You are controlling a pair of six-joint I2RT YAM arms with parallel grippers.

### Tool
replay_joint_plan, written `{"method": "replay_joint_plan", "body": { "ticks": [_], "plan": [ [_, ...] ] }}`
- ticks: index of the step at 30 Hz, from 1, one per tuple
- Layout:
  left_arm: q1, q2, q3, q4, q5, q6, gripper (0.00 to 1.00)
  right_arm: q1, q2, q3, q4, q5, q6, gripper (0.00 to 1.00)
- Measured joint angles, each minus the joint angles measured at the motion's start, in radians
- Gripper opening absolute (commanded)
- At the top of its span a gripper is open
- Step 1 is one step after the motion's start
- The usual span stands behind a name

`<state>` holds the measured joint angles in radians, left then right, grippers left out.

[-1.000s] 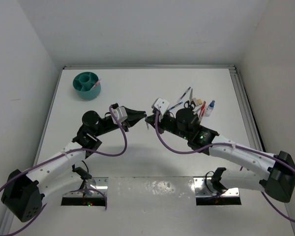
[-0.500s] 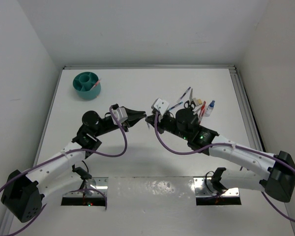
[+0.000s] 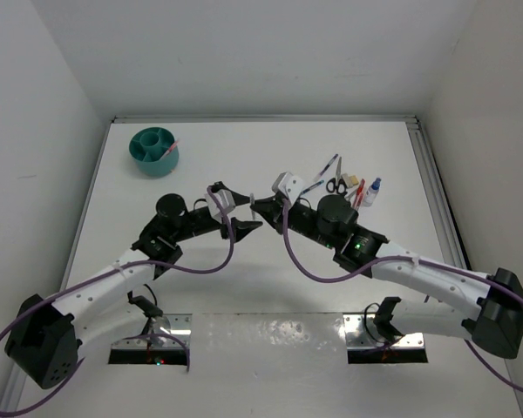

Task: Sort the stationery into containers
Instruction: Close the pen cap on the pen.

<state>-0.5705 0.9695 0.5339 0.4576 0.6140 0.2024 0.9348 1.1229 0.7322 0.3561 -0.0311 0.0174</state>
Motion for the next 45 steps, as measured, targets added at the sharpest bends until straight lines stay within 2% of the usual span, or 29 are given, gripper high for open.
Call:
{"method": "replay_joint_plan", "body": {
  "ticks": [3, 8, 14, 24, 26, 27, 29, 30, 32, 35, 40, 42, 45],
  "plan": [
    [0.004, 0.015, -0.006, -0.070, 0.004, -0.010, 0.69, 0.006, -0.014, 0.001, 0.062, 0.001, 0.001, 0.00],
    [0.010, -0.031, -0.003, -0.093, 0.043, -0.005, 0.69, 0.006, -0.028, 0.000, 0.088, 0.014, 0.000, 0.00],
    [0.011, -0.047, 0.002, -0.108, 0.058, 0.007, 0.62, 0.006, -0.040, -0.001, 0.088, 0.023, 0.000, 0.00],
    [0.006, -0.006, 0.002, -0.038, -0.032, -0.027, 0.53, 0.007, -0.043, 0.027, 0.068, -0.026, 0.020, 0.00],
    [0.003, -0.004, 0.001, -0.024, -0.045, -0.033, 0.40, 0.008, -0.043, 0.029, 0.065, -0.035, 0.028, 0.00],
    [0.002, -0.003, 0.001, -0.018, -0.048, -0.035, 0.28, 0.009, -0.043, 0.029, 0.061, -0.039, 0.032, 0.00],
    [0.002, -0.002, 0.001, -0.010, -0.051, -0.042, 0.18, 0.010, -0.043, 0.029, 0.058, -0.044, 0.037, 0.00],
    [0.002, -0.002, 0.001, -0.008, -0.050, -0.043, 0.10, 0.010, -0.043, 0.029, 0.058, -0.043, 0.039, 0.00],
    [0.000, -0.003, 0.000, -0.009, -0.040, -0.047, 0.02, 0.008, -0.041, 0.031, 0.061, -0.037, 0.040, 0.00],
    [-0.006, -0.003, -0.002, -0.005, -0.040, -0.050, 0.00, 0.005, -0.034, 0.037, 0.057, -0.040, 0.048, 0.00],
    [-0.006, -0.003, -0.008, -0.005, -0.047, -0.073, 0.00, 0.004, -0.014, 0.041, 0.058, -0.042, 0.079, 0.37],
    [-0.006, -0.003, -0.008, 0.002, -0.050, -0.082, 0.00, 0.005, -0.006, 0.040, 0.064, -0.045, 0.102, 0.40],
    [-0.006, -0.003, -0.008, 0.012, -0.050, -0.095, 0.00, 0.005, -0.003, 0.029, 0.094, -0.047, 0.124, 0.38]
  ]
}}
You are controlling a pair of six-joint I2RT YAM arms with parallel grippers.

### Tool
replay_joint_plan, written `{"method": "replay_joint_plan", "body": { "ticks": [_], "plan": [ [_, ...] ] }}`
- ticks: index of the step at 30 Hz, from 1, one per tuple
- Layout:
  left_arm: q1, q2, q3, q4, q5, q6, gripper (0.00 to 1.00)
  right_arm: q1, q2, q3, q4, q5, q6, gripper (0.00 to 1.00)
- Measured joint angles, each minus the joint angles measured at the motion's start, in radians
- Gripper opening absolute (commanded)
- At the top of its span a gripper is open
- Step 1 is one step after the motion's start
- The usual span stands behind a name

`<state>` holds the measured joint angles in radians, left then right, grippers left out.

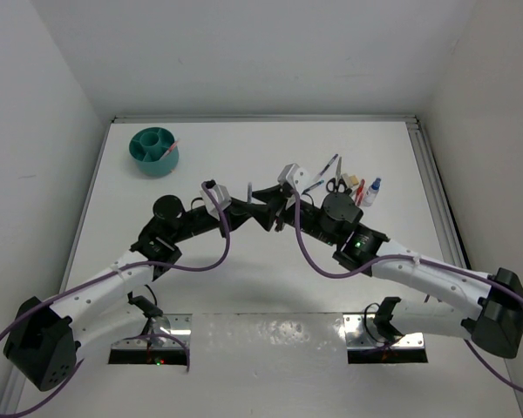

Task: Sort the stationery into containers
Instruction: Close the pen cap on the pen.

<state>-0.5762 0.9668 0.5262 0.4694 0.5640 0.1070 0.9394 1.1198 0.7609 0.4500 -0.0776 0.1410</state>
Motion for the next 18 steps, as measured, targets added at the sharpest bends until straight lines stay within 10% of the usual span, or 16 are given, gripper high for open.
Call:
{"method": "replay_joint_plan", "body": {
  "ticks": [14, 18],
  "plan": [
    [0.000, 0.000, 0.000, 0.013, 0.001, -0.015, 0.00, -0.002, 0.063, -0.010, 0.082, 0.026, 0.051, 0.33],
    [0.000, 0.000, 0.000, 0.012, -0.002, -0.019, 0.00, -0.010, 0.074, -0.036, 0.116, 0.047, 0.055, 0.01]
  ]
}}
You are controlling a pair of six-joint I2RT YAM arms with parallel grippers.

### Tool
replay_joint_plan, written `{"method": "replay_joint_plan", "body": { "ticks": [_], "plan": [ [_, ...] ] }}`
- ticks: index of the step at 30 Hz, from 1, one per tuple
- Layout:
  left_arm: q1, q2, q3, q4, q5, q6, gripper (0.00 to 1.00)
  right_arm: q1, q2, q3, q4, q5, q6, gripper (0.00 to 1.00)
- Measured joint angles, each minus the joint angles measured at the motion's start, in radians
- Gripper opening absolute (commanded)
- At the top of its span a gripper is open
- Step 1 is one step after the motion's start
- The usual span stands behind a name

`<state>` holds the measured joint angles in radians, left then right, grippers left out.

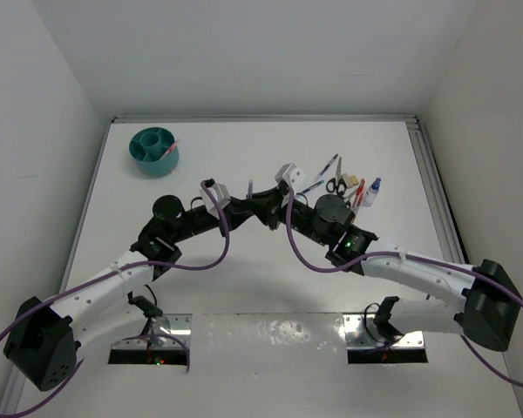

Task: Sort the stationery into containers
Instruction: Close the pen cap on the pen.

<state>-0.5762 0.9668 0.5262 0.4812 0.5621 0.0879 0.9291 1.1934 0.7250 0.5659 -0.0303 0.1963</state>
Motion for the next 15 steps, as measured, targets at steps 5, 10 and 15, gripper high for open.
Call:
{"method": "replay_joint_plan", "body": {
  "ticks": [5, 10, 15],
  "plan": [
    [0.000, -0.003, -0.005, -0.007, -0.002, -0.011, 0.15, -0.005, 0.000, -0.025, 0.036, 0.002, 0.006, 0.00],
    [-0.001, -0.005, -0.013, -0.006, 0.013, -0.007, 0.71, -0.016, -0.010, -0.061, 0.041, 0.005, -0.002, 0.00],
    [-0.001, -0.008, -0.013, -0.034, 0.058, 0.016, 0.89, -0.062, -0.074, -0.085, -0.061, -0.048, -0.044, 0.00]
  ]
}}
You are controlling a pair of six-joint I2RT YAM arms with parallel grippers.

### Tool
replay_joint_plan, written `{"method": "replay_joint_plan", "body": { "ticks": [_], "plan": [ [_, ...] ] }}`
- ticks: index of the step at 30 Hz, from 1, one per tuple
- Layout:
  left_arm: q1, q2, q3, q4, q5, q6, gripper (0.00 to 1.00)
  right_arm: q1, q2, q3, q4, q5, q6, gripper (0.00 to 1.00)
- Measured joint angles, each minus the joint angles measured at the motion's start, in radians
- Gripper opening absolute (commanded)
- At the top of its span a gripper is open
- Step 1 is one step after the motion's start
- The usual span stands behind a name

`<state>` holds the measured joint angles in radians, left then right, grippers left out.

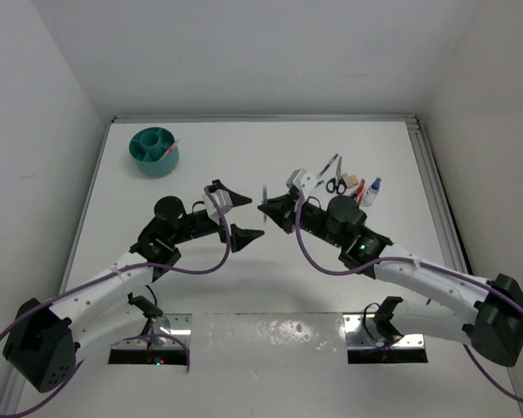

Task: Sort the stationery into containers
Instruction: Close the pen cap on the pen, then place the pen in the storage box.

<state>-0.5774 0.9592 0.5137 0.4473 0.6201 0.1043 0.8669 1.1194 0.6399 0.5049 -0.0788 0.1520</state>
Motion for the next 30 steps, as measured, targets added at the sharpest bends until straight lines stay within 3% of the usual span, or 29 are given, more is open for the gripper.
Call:
{"method": "replay_joint_plan", "body": {
  "ticks": [5, 9, 11, 13, 17, 22, 30],
  "plan": [
    [0.006, -0.005, 0.007, -0.072, 0.066, 0.043, 0.86, -0.053, -0.115, 0.000, -0.151, -0.086, -0.068, 0.00],
    [0.018, -0.005, 0.045, -0.127, 0.149, 0.076, 0.62, -0.060, -0.185, 0.000, -0.250, -0.132, -0.138, 0.00],
    [0.019, -0.004, 0.062, -0.132, 0.182, 0.087, 0.46, -0.060, -0.199, 0.000, -0.291, -0.147, -0.169, 0.00],
    [0.020, -0.003, 0.069, -0.128, 0.202, 0.075, 0.38, -0.060, -0.195, 0.004, -0.332, -0.164, -0.190, 0.00],
    [0.023, 0.012, 0.073, -0.100, 0.219, 0.034, 0.39, -0.060, -0.167, 0.023, -0.409, -0.192, -0.217, 0.00],
    [0.017, 0.035, 0.088, -0.021, 0.217, -0.044, 0.50, -0.048, -0.152, 0.026, -0.428, -0.208, -0.228, 0.00],
    [-0.031, 0.067, 0.089, 0.071, 0.134, -0.124, 0.47, -0.019, -0.116, 0.032, -0.401, -0.215, -0.227, 0.00]
  ]
}}
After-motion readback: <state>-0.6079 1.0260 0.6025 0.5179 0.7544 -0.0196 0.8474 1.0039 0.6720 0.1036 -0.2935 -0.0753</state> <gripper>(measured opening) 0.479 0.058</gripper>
